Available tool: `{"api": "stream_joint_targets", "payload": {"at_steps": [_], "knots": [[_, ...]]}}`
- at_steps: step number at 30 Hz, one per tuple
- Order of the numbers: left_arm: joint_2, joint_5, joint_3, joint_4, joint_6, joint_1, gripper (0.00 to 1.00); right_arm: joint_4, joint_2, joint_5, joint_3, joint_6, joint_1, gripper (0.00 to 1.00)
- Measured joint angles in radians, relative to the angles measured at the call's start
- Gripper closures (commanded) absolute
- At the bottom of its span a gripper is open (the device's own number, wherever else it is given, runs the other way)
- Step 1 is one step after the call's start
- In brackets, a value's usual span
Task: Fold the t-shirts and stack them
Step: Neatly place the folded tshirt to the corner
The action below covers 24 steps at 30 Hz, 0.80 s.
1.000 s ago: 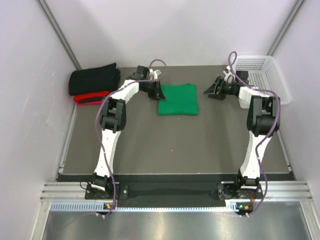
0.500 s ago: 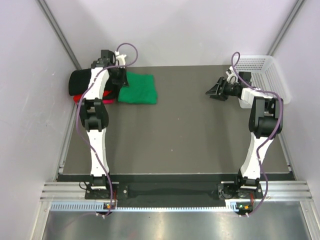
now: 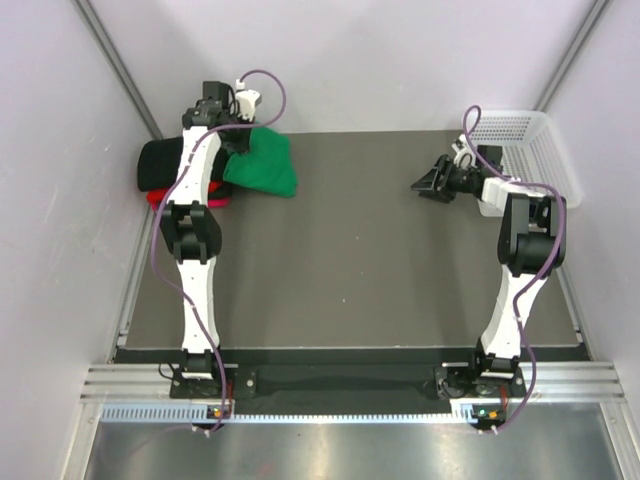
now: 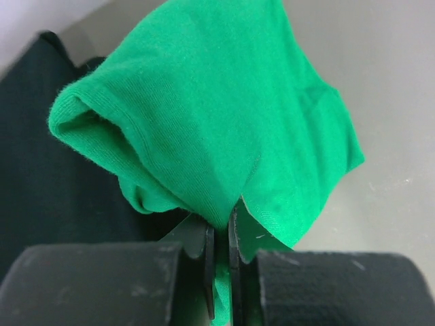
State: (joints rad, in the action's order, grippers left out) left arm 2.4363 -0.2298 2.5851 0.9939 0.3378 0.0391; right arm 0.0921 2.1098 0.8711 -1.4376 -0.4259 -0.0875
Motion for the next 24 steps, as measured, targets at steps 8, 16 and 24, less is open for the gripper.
{"api": "stream_joint_targets", "payload": {"at_steps": [8, 16, 24], "knots": [[-0.080, 0.066, 0.032, -0.006, 0.038, 0.022, 1.00, -0.021, 0.000, 0.004, 0.013, -0.014, 0.000, 0.46], [-0.211, 0.115, 0.047, -0.008, 0.081, 0.027, 1.00, -0.040, 0.000, 0.006, 0.019, -0.017, 0.000, 0.46], [-0.275, 0.142, 0.048, -0.005, 0.130, 0.027, 1.00, -0.048, 0.000, 0.005, 0.032, -0.024, 0.003, 0.46]]}}
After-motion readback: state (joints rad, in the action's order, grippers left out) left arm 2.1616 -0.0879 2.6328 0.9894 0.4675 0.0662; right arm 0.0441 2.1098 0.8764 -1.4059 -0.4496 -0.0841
